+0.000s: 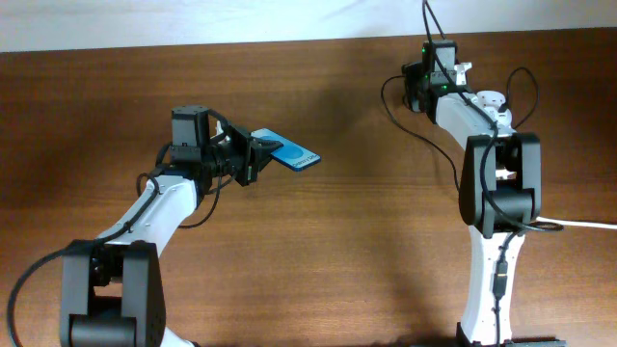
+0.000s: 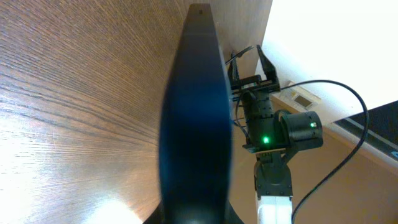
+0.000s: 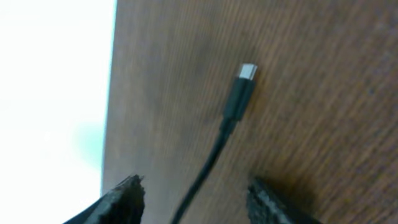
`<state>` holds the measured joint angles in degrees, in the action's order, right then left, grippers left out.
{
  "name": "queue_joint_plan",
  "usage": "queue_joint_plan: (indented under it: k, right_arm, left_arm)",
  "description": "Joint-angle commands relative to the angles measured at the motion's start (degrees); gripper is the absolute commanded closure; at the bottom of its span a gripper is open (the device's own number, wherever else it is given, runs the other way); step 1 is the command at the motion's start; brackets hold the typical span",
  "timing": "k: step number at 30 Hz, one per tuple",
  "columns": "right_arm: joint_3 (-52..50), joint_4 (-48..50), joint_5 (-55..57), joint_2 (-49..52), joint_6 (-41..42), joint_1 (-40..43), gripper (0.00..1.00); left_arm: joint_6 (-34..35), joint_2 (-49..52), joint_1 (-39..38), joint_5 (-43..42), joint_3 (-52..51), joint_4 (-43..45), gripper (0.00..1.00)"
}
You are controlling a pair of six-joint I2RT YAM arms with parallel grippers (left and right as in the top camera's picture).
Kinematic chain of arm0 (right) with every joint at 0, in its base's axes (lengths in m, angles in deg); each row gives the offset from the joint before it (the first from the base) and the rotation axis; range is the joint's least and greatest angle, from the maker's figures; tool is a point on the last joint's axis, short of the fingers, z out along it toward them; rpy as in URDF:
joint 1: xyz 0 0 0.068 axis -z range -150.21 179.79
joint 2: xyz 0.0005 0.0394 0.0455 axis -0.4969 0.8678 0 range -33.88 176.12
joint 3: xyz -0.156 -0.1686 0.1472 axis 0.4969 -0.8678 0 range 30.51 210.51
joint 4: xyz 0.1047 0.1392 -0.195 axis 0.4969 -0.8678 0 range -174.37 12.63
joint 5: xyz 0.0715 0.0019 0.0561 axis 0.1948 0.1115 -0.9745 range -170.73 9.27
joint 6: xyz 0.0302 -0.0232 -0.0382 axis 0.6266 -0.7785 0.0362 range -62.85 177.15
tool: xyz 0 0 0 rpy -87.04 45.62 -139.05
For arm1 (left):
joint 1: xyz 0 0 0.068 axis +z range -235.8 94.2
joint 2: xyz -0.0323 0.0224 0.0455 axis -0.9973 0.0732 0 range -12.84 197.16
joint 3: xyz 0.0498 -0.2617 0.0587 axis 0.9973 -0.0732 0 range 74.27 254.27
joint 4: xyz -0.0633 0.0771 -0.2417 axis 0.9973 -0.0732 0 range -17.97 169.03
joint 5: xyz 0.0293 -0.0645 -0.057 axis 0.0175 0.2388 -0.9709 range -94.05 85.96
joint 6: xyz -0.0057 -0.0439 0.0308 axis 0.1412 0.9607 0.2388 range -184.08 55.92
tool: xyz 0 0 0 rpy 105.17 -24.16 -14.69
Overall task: Plug charger to phone and switch on socket
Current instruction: 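Move the right gripper to the black cable end and grasp it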
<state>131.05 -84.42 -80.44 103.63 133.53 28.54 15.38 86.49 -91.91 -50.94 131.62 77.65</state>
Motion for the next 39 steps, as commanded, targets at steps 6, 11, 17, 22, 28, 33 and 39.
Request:
queue_joint_plan:
  k: [6, 11, 17, 22, 28, 33, 39]
  right_arm:
    - [3.2, -2.0, -12.7, 2.2, -22.4, 1.6, 0.96]
    - [4.7, -34.3, -20.9, -10.1, -49.7, -0.1, 0.96]
    - [0.9, -57.4, -6.9, -11.0, -60.9, -18.1, 0.96]
    - [0.9, -54.0, -5.4, -10.6, -57.9, -20.5, 0.89]
    - [0.9, -51.4, -5.6, -10.6, -54.7, -20.5, 0.22]
    - [0.9, -50.3, -5.8, -10.4, -48.4, -20.5, 0.44]
    - [0.5, -48.1, -4.6, -5.1, -47.1, -20.4, 0.59]
  left_arm:
    - [-1.9, -0.3, 0.7, -4.1, 1.4, 0.3, 1.0]
    - [-7.6, 0.1, 8.0, -11.0, 1.4, 1.7, 1.0]
    - [-10.5, 0.1, 8.5, -13.9, 1.4, 3.8, 1.0]
    - [-13.8, 0.1, 9.1, -19.1, 1.4, 3.9, 1.0]
    - [-15.1, 0.1, 9.1, -22.0, 1.4, 3.9, 1.0]
    - [-15.3, 0.1, 11.1, -22.6, 1.4, 4.0, 1.0]
    - [-17.5, 0.1, 13.6, -22.8, 1.4, 4.0, 1.0]
